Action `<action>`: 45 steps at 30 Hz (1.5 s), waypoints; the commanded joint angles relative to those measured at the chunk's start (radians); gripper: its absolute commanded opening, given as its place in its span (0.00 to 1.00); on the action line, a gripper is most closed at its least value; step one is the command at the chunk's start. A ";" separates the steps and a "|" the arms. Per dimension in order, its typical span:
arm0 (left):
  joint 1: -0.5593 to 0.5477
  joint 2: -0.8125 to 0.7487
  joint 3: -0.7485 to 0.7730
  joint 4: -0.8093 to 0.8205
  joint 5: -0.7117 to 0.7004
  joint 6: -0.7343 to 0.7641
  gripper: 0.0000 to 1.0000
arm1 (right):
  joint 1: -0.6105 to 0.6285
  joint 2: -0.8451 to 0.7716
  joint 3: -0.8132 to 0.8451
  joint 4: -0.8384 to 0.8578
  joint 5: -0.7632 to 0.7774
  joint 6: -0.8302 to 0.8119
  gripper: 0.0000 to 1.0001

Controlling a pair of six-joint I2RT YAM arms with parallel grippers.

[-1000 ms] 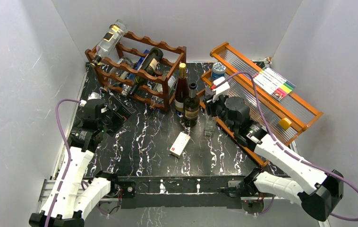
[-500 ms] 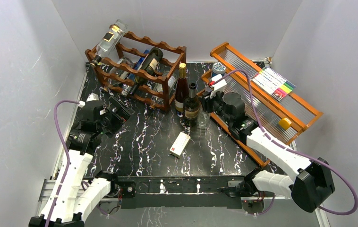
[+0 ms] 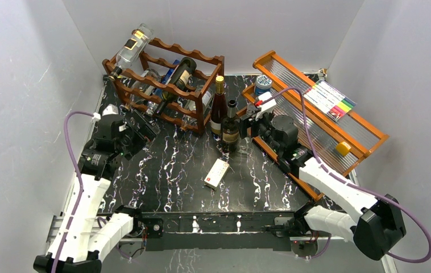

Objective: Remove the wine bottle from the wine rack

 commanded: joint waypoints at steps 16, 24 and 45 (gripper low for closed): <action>-0.003 0.413 0.602 -0.059 -0.160 0.591 0.98 | -0.004 -0.368 -0.035 -0.282 0.000 0.130 0.98; -0.002 0.665 0.815 0.089 -0.392 0.851 0.98 | -0.004 -0.427 -0.032 -0.370 -0.003 0.107 0.98; 0.018 1.318 1.320 0.481 -0.386 1.559 0.98 | -0.004 -0.247 0.147 -0.580 -0.004 0.198 0.98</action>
